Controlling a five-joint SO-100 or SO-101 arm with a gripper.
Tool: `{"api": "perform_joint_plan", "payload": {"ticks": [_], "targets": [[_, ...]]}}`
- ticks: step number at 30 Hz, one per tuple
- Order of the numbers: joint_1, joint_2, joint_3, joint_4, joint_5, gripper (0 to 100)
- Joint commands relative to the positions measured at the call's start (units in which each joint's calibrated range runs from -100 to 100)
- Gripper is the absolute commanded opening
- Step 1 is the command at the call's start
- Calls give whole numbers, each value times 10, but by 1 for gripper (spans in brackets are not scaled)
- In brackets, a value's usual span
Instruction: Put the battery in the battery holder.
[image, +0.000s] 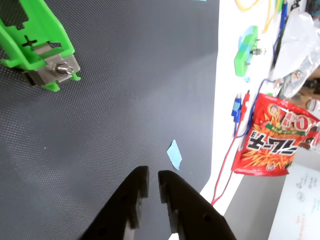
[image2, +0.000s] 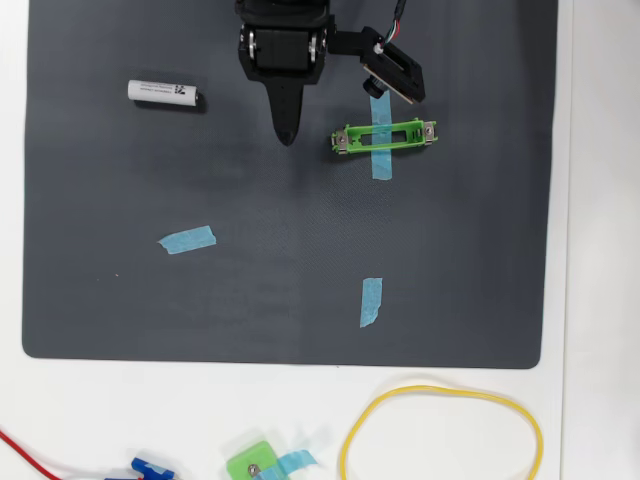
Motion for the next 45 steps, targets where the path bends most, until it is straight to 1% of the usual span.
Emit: {"api": "perform_joint_plan", "payload": {"ticks": [1, 45], "targets": [[9, -5, 3, 1, -2, 0], [1, -5, 3, -5, -2, 0]]}}
